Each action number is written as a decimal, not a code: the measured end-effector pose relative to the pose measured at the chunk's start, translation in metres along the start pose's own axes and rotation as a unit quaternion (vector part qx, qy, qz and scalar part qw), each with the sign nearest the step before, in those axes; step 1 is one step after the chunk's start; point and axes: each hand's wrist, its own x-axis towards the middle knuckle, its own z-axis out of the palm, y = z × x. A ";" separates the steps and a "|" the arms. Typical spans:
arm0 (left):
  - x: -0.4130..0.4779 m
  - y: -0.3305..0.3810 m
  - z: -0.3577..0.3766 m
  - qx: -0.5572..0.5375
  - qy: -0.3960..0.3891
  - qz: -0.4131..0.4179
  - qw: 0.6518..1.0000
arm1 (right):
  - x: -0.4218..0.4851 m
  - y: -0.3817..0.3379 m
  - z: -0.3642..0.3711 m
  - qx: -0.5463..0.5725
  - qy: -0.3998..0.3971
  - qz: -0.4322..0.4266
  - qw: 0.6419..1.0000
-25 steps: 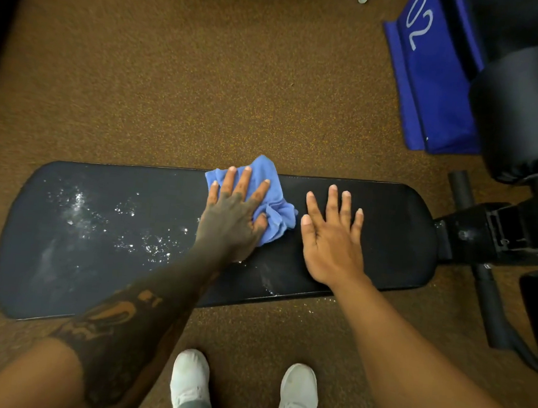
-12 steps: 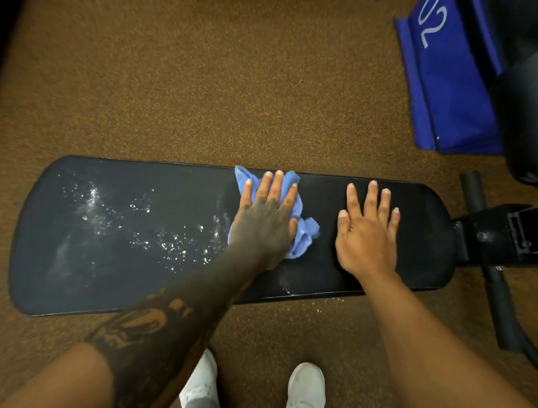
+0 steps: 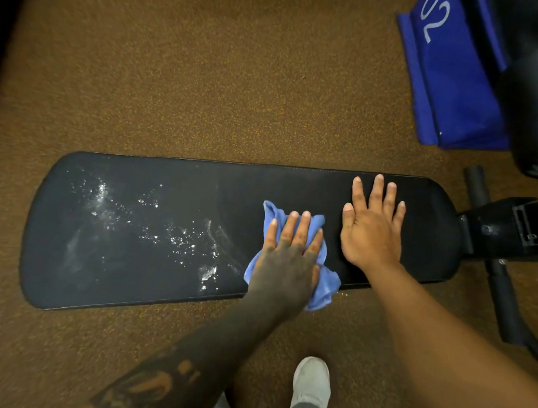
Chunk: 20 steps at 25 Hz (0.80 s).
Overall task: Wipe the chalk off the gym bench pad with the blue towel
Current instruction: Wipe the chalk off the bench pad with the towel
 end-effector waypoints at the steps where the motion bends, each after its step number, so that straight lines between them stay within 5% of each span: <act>1: 0.004 -0.011 0.003 0.023 0.003 -0.005 1.000 | 0.000 0.000 0.000 0.000 -0.001 -0.001 1.000; 5: -0.004 -0.085 0.007 0.038 0.049 -0.150 0.987 | -0.002 -0.001 0.000 -0.004 -0.002 0.008 1.000; 12: -0.016 0.004 0.019 -0.012 0.032 0.005 0.999 | 0.000 0.001 0.001 -0.001 0.007 0.000 1.000; 16: -0.040 -0.043 0.030 0.003 0.026 -0.029 0.999 | -0.002 0.001 0.001 0.002 0.011 -0.004 1.000; 20: -0.018 0.002 0.026 -0.043 0.041 -0.058 0.997 | -0.001 -0.001 0.002 0.006 0.009 0.000 1.000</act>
